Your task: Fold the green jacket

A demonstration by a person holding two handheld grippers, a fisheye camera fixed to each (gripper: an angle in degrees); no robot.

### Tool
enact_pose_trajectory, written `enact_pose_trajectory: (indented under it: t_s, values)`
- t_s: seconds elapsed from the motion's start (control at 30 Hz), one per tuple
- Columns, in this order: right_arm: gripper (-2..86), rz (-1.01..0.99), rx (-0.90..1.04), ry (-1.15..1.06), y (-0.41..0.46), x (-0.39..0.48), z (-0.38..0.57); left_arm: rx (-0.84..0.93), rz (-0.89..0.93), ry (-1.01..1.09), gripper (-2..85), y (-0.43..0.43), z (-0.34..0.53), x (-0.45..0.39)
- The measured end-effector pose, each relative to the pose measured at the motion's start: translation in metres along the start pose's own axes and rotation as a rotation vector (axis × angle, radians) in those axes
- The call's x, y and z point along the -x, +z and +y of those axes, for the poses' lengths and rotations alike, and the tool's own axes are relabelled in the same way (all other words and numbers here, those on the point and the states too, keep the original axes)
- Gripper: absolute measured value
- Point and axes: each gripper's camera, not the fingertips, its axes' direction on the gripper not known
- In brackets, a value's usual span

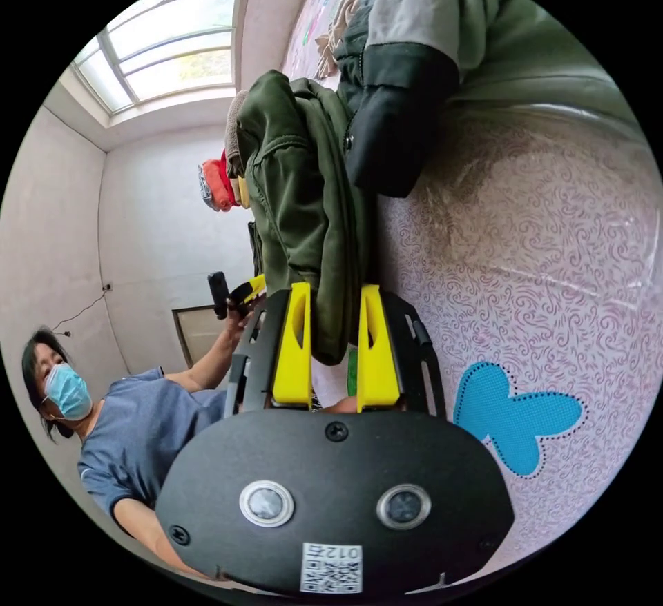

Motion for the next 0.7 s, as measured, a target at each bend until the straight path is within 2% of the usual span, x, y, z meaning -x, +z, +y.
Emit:
enact_pose_trajectory:
  t_s: [0.07, 0.13, 0.27, 0.53, 0.7]
  values:
    - [10.0, -0.02, -0.008, 0.026, 0.006, -0.006, 0.003, 0.072, 0.138, -0.139, 11.9, -0.002, 0.016, 0.036]
    - [10.0, -0.038, -0.009, 0.053, 0.011, -0.012, 0.004, 0.138, 0.186, -0.181, 14.3, 0.005, 0.02, 0.048]
    - [10.0, -0.04, -0.001, 0.077, 0.019, -0.018, 0.0, 0.123, 0.345, -0.215, 16.0, 0.007, 0.016, 0.059]
    - [10.0, -0.059, 0.026, 0.081, 0.035, -0.034, -0.012, 0.038, 0.417, -0.159, 17.0, -0.013, -0.03, 0.064]
    - [10.1, -0.08, 0.035, 0.084, 0.046, -0.047, -0.02, 0.062, 0.478, -0.113, 18.8, -0.015, -0.058, 0.063]
